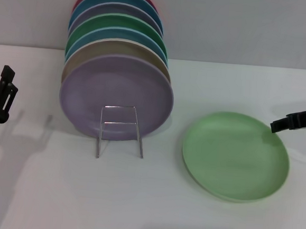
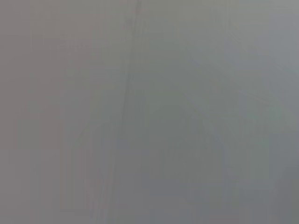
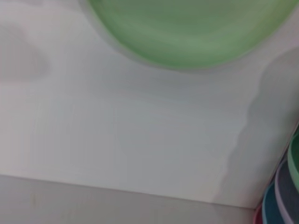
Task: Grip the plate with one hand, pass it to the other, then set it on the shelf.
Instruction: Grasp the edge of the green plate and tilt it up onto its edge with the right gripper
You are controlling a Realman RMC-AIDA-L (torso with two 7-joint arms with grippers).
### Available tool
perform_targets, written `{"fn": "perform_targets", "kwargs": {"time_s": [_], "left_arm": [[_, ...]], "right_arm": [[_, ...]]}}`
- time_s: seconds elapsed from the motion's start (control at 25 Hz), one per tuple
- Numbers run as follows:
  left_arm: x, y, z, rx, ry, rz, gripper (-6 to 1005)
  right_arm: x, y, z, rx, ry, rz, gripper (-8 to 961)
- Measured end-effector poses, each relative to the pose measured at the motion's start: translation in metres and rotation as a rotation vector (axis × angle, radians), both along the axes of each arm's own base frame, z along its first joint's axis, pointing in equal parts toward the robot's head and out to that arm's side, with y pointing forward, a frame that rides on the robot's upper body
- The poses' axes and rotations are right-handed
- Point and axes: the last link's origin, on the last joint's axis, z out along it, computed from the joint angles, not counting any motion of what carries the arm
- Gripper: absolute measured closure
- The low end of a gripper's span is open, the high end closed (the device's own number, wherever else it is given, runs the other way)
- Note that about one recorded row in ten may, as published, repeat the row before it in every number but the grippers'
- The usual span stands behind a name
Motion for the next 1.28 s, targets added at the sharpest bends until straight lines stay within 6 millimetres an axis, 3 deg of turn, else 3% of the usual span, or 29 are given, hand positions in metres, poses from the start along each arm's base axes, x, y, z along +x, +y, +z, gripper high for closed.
{"fn": "perform_targets", "kwargs": {"time_s": [1.08, 1.28], "left_arm": [[0.000, -0.003, 0.002, 0.006, 0.005, -0.017, 301], [0.002, -0.003, 0.001, 0.000, 0.004, -0.022, 300]], "right_arm": [[0.029, -0.004, -0.022, -0.028, 0.008, -0.141, 385], [0.031, -0.005, -0.022, -0.026, 0.009, -0.140, 430]]}}
